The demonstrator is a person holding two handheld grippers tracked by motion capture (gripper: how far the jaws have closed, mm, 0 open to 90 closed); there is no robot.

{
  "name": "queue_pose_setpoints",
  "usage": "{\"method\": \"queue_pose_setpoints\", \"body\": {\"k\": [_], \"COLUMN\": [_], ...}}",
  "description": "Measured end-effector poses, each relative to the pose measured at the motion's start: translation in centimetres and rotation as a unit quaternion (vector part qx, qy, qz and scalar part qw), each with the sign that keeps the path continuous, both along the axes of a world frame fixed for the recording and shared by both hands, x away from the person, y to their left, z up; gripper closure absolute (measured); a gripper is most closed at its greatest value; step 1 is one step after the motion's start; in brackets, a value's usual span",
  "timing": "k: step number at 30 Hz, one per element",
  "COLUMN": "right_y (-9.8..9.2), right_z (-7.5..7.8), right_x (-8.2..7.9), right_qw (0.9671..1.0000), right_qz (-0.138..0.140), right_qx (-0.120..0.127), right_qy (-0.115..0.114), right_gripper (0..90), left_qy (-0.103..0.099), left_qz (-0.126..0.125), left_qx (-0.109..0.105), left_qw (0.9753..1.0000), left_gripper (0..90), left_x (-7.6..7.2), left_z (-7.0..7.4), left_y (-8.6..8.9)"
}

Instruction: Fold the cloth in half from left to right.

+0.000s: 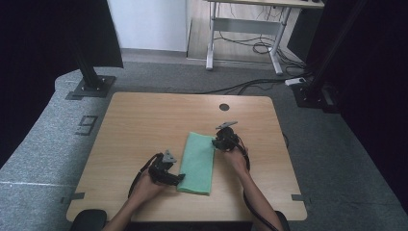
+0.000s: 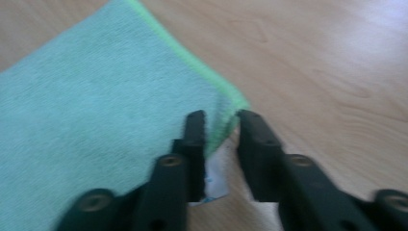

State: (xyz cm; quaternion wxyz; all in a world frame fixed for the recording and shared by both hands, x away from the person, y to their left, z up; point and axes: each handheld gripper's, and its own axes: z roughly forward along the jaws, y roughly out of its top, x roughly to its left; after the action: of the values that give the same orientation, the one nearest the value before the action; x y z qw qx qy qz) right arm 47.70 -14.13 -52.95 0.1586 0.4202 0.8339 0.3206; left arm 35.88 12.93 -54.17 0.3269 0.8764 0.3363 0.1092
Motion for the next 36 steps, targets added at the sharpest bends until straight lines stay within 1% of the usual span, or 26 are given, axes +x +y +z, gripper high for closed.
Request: {"method": "queue_pose_setpoints", "body": {"k": [1,2,4,5,7,11,15,18,21,24,27,28,30,31,33,36], "right_y": [-0.1,0.0,0.1,0.1,0.1,0.4,1.2,1.7,2.0,2.1,2.2,2.1,1.9,1.7,1.4,0.6], "right_z": [0.1,0.0,-0.2,-0.5,-0.7,-0.8,-0.7,-0.7,-0.8,-0.8,-0.7,-0.6,-0.5,-0.3,0.1,0.7], "right_x": [0.0,0.1,0.2,0.2,0.3,0.7,1.5,2.1,2.9,3.3,3.2,3.1,2.9,2.7,2.2,1.3], "right_qw": [1.0,1.0,1.0,1.0,0.9999,1.0,0.9998,0.9996,0.9996,0.9996,0.9992,0.9992,0.9993,0.9995,0.9993,0.9992], "right_qz": [-0.001,-0.001,-0.002,-0.003,-0.008,-0.007,-0.004,-0.005,-0.007,-0.005,-0.006,-0.006,-0.004,-0.003,0.001,0.012], "right_qx": [0.003,0.003,-0.005,-0.003,0.008,0.002,-0.013,-0.019,-0.018,-0.018,-0.026,-0.026,-0.016,-0.008,0.0,0.01], "right_qy": [-0.002,-0.001,0.0,0.002,0.003,-0.005,-0.015,-0.02,-0.022,-0.023,-0.029,-0.031,-0.033,-0.032,-0.036,-0.037], "right_gripper": [61.3,60.0,60.4,60.8,60.9,60.6,60.6,60.6,59.6,58.3,54.4,51.4,46.8,45.2,41.7,35.8], "left_qy": [0.0,0.0,0.0,0.0,-0.001,-0.003,-0.01,-0.014,-0.017,-0.018,-0.017,-0.018,-0.022,-0.023,-0.021,-0.023], "left_qz": [0.0,-0.001,-0.001,-0.001,0.0,0.004,0.021,0.031,0.038,0.04,0.042,0.041,0.037,0.035,0.032,0.027], "left_qx": [0.0,0.0,-0.001,0.0,-0.001,0.0,-0.006,-0.01,-0.014,-0.013,-0.015,-0.015,-0.018,-0.024,-0.035,-0.037], "left_qw": [1.0,1.0,1.0,1.0,1.0,1.0,0.9997,0.9994,0.999,0.999,0.9989,0.9989,0.9989,0.9989,0.9986,0.9987], "left_gripper": [18.3,18.2,18.2,18.2,17.6,15.8,14.8,14.7,14.4,14.5,14.4,14.4,14.3,14.2,14.2,14.0], "left_x": [0.0,0.0,0.0,0.0,0.0,0.2,0.7,1.2,1.5,1.5,1.5,1.5,1.4,1.3,1.2,1.0], "left_z": [0.0,0.0,0.0,0.0,0.0,-0.1,-0.3,-0.4,-0.5,-0.5,-0.4,-0.4,0.0,0.3,0.9,1.5], "left_y": [0.0,0.0,0.0,0.0,0.0,0.0,0.2,0.5,0.7,0.6,0.6,0.6,0.6,0.7,1.1,1.8]}}
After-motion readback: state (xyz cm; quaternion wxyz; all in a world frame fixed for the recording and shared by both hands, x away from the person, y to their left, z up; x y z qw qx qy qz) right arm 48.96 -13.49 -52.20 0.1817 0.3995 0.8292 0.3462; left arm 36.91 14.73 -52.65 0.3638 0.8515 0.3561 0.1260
